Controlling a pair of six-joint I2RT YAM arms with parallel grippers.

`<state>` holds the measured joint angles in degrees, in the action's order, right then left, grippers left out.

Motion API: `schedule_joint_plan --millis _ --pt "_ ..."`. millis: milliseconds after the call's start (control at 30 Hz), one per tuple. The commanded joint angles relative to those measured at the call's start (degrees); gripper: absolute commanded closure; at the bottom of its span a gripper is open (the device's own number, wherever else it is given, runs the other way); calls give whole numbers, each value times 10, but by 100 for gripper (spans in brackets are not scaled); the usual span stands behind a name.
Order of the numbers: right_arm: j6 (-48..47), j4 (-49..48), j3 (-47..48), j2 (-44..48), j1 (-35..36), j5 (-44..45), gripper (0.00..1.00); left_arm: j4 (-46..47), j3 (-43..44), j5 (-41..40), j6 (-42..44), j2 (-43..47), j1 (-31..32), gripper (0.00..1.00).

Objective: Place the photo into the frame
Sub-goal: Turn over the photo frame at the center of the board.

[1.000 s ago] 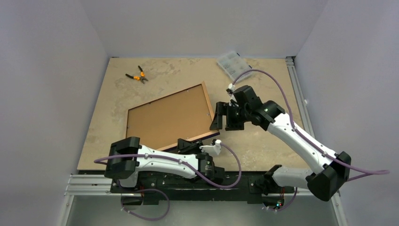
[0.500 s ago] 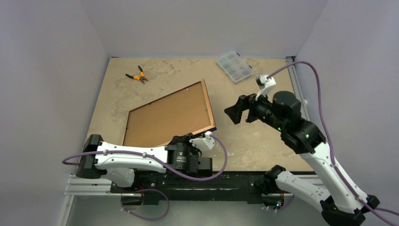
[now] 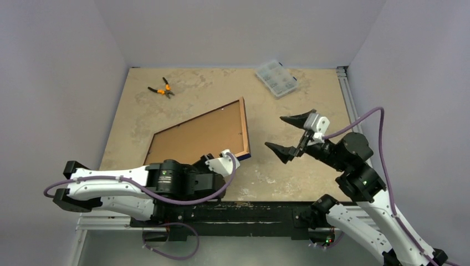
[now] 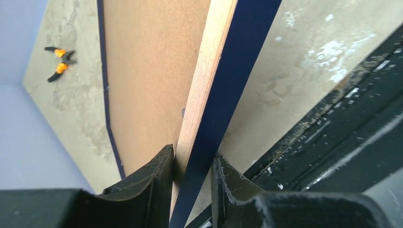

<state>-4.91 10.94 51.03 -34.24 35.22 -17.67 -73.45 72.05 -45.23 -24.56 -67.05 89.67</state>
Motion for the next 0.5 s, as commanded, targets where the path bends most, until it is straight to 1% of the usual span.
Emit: schedule_joint_plan --millis 0,133,233,367,467 --pt "-147 -7 6 -17 0 -199 12 108 16 81 -25 79 1 100" --pt "-216 40 20 -36 0 -310 11 122 4 114 -18 114 1 100" --pt "-244 27 9 -37 1 -373 11 126 2 136 -14 124 1 100" --pt "-279 -12 -9 -45 4 -406 11 126 4 150 -14 127 1 100" --pt "-310 -43 -22 -60 8 -407 12 129 5 150 -15 130 2 100"
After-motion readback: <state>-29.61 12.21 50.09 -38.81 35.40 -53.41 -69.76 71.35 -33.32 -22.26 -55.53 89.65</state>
